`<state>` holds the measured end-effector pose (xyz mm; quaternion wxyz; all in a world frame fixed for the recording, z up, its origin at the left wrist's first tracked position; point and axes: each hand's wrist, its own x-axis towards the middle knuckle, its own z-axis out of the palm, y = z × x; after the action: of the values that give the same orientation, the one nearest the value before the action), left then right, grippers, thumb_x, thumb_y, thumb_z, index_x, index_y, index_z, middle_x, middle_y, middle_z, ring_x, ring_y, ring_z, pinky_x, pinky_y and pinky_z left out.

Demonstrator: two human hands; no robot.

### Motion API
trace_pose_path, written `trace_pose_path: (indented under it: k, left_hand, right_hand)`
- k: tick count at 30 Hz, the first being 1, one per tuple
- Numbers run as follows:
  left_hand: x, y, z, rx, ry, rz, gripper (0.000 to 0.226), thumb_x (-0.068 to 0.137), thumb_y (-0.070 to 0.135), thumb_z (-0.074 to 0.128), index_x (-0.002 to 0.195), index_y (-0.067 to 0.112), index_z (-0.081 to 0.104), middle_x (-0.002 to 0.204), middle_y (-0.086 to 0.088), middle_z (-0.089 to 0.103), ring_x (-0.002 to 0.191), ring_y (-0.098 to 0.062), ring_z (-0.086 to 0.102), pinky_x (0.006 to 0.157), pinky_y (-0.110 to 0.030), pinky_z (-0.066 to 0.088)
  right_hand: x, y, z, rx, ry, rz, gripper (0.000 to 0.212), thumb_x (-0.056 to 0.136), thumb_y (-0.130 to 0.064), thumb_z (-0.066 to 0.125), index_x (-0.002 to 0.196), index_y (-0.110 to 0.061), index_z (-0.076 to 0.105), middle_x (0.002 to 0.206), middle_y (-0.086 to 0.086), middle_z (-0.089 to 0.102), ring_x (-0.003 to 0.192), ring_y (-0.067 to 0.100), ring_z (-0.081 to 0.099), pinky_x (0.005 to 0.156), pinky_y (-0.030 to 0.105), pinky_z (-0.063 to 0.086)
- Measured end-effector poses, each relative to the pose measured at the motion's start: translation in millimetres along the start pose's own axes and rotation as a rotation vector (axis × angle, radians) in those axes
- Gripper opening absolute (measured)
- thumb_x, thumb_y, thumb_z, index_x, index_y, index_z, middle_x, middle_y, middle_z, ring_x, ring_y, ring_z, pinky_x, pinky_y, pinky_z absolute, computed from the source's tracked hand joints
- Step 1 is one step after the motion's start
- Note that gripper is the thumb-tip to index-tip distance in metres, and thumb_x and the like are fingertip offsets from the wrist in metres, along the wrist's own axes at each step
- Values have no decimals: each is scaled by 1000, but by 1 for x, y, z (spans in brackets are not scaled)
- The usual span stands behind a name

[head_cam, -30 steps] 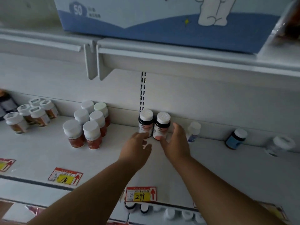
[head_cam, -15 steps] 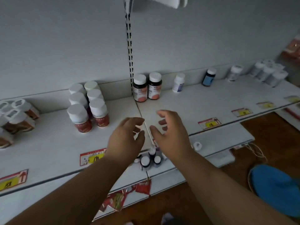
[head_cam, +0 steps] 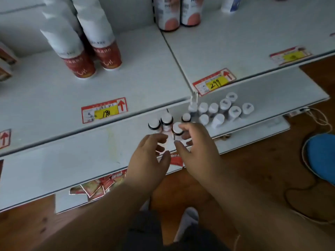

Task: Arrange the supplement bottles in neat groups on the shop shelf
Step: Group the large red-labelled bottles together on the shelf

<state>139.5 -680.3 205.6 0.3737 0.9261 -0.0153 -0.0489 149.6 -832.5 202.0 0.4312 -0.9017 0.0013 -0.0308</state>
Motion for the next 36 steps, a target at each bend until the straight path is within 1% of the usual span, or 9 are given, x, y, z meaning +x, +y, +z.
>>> trace_pose_path:
  k: [3, 10, 18, 20, 25, 28, 30, 32, 36]
  left_hand:
    - [24, -50, 38, -16, -53, -94, 39, 90, 20, 68, 126, 28, 56, 117, 15, 57, 92, 1, 59, 74, -10, 45]
    - [101, -162, 100, -164, -24, -433, 49, 91, 29, 68, 134, 23, 47, 126, 6, 60, 97, -14, 63, 55, -21, 45]
    - [177, -220, 135, -208, -46, -388, 79, 84, 27, 78, 148, 28, 32, 144, 4, 50, 125, -18, 54, 90, -35, 50]
    - [186, -225, 144, -184, -42, -304, 79, 81, 30, 80, 146, 28, 35, 140, 6, 53, 122, -17, 55, 97, -40, 50]
    - [189, -235, 150, -179, 2, -232, 62, 81, 38, 78, 133, 25, 46, 119, 10, 60, 110, -14, 59, 91, -36, 50]
    - [174, -237, 129, -202, -1, -284, 52, 82, 37, 78, 124, 21, 54, 113, 9, 65, 104, -15, 61, 85, -32, 49]
    - [152, -231, 104, -342, -74, -349, 54, 73, 39, 80, 119, 19, 61, 108, 5, 71, 99, -18, 66, 85, -37, 54]
    - [120, -215, 75, -564, -180, -411, 51, 68, 35, 79, 112, 14, 66, 103, -1, 74, 93, -19, 69, 87, -39, 54]
    - [45, -165, 22, -875, -312, -491, 27, 84, 17, 65, 110, 7, 66, 100, -11, 73, 92, -25, 69, 87, -40, 56]
  right_hand:
    - [13, 40, 49, -23, -63, 71, 40, 92, -21, 67, 129, -21, 54, 121, -1, 57, 105, 9, 57, 85, 26, 51]
    - [55, 111, 164, 6, -153, 212, 38, 95, -23, 61, 132, -23, 48, 128, 0, 59, 116, 17, 57, 97, 32, 48]
    - [87, 148, 224, -11, -214, 234, 48, 98, -11, 52, 144, -20, 40, 139, 0, 52, 129, 17, 48, 105, 27, 37]
    - [90, 155, 230, -21, -208, 259, 47, 99, -9, 49, 143, -20, 39, 139, 1, 51, 130, 18, 47, 101, 23, 34]
    - [84, 159, 224, -7, -198, 280, 41, 98, -8, 46, 137, -19, 44, 132, 2, 51, 123, 18, 49, 90, 20, 29]
    - [73, 152, 212, 43, -199, 266, 45, 99, -7, 45, 142, -20, 42, 142, 4, 48, 129, 18, 47, 99, 25, 36]
    - [61, 138, 198, 97, -185, 282, 46, 99, -9, 46, 143, -22, 43, 145, 2, 48, 128, 17, 49, 106, 32, 41]
    - [49, 117, 181, 152, -178, 299, 40, 99, -16, 50, 138, -26, 51, 138, -5, 54, 116, 12, 54, 99, 32, 47]
    - [16, 60, 143, 340, -217, 345, 24, 95, -21, 58, 117, -27, 66, 111, -11, 66, 97, 7, 61, 89, 30, 52]
